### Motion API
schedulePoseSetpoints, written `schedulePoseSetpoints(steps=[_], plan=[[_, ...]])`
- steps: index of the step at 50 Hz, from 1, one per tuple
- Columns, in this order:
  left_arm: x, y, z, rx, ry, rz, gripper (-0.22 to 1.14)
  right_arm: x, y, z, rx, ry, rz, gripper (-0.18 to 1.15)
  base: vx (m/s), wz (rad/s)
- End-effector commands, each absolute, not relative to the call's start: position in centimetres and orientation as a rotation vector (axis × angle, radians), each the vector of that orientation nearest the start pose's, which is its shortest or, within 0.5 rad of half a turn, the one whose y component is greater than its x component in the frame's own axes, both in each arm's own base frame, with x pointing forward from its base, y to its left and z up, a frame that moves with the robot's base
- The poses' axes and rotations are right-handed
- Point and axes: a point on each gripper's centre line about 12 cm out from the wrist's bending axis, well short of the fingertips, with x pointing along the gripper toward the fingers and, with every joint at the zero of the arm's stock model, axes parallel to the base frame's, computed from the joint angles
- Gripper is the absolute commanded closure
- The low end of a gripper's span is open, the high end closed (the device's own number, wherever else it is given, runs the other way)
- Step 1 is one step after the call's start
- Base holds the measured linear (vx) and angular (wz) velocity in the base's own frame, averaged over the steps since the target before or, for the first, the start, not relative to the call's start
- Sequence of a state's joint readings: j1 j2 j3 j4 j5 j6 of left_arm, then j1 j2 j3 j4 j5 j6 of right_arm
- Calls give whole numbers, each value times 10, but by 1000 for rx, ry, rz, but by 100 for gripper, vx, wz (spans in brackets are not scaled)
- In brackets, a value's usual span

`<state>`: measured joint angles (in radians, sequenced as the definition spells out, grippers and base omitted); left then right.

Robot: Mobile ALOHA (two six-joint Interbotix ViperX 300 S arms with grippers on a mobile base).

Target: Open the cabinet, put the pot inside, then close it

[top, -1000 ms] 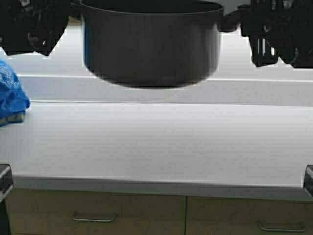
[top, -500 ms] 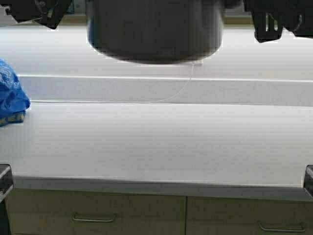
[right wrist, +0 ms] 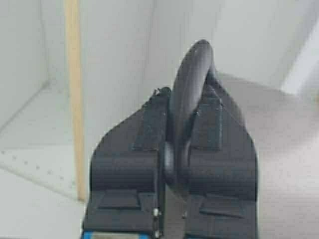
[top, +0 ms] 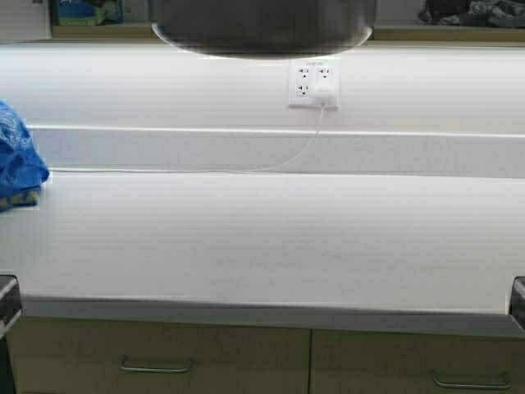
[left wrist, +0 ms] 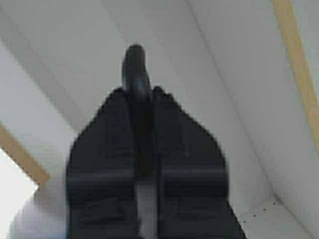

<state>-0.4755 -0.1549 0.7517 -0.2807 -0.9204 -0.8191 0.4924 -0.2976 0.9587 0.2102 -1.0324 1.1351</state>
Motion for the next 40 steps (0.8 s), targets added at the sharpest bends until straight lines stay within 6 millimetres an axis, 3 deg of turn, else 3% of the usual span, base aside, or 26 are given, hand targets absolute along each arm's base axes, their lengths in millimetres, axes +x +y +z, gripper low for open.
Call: schedulePoseSetpoints(steps=[1, 11, 23, 40], plan=[[315, -210, 336, -1056, -100, -586, 89, 285, 158, 339, 1362, -146, 636, 90, 0, 0], [330, -218, 357, -1028, -112, -585, 89, 302, 148, 356, 1350, -169, 591, 90, 0, 0], [358, -228, 368, -1027, -85, -566, 89, 325, 140, 377, 1342, -179, 546, 90, 2, -2], [402, -233, 380, -1030, -99, -535, 89, 386, 129, 388, 1326, -165, 442, 90, 4, -4]])
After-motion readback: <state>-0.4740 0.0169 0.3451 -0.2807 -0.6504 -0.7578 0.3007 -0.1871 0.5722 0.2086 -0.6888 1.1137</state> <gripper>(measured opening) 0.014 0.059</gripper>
